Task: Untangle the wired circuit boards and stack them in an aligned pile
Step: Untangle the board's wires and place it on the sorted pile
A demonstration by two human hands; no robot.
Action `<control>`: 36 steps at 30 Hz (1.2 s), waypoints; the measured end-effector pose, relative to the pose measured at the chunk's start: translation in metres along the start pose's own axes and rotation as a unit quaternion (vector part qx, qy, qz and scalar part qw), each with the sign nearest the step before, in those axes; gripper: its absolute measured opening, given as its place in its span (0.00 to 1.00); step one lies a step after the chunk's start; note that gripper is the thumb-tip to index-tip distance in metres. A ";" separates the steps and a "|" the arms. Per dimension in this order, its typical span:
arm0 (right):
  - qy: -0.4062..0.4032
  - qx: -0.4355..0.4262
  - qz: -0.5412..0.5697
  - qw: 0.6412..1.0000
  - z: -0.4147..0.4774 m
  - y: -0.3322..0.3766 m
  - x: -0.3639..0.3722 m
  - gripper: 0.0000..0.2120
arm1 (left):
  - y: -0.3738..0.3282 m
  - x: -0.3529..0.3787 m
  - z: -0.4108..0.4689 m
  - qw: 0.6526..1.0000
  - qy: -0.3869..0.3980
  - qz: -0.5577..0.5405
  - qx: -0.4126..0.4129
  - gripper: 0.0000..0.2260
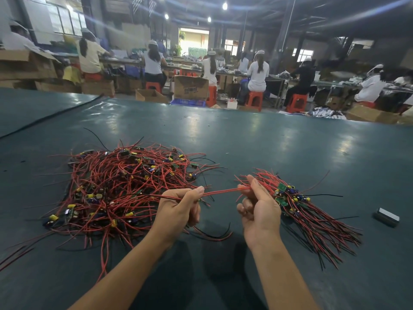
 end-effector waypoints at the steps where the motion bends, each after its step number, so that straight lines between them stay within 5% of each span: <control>1: -0.003 0.006 0.003 1.000 0.000 0.001 0.000 0.06 | 0.000 0.000 0.000 1.000 0.001 0.003 -0.007 0.21; 8: -0.017 -0.006 0.000 1.000 0.002 0.004 -0.004 0.07 | -0.003 0.000 0.000 0.997 -0.010 0.065 -0.039 0.15; 14: 0.025 0.030 -0.078 0.996 0.002 0.000 -0.006 0.08 | -0.003 -0.004 0.001 0.980 -0.113 -0.130 -0.096 0.18; 18: 0.082 0.054 -0.085 0.992 0.005 0.001 -0.012 0.23 | -0.004 -0.011 0.005 0.949 -0.124 -0.243 -0.156 0.10; 23: 0.122 0.076 -0.141 0.980 0.005 -0.002 -0.009 0.22 | -0.008 -0.005 0.003 0.935 0.023 -0.249 -0.252 0.11; 29: 0.317 0.079 -0.254 0.910 -0.015 -0.020 0.011 0.24 | -0.005 0.006 -0.011 0.927 0.219 -0.064 -0.299 0.11; 36: 0.308 0.069 -0.261 0.912 -0.020 -0.019 0.012 0.20 | -0.001 0.004 -0.009 0.935 0.192 -0.030 -0.297 0.17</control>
Point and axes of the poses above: each hand's wrist, its own z-axis towards the middle knuckle, its own x-axis out of the palm, y = z × x, the point moved 2 cm from there along z, towards the middle knuckle, and after that the axes turned 4 degrees about -z, right-handed, at the moved point
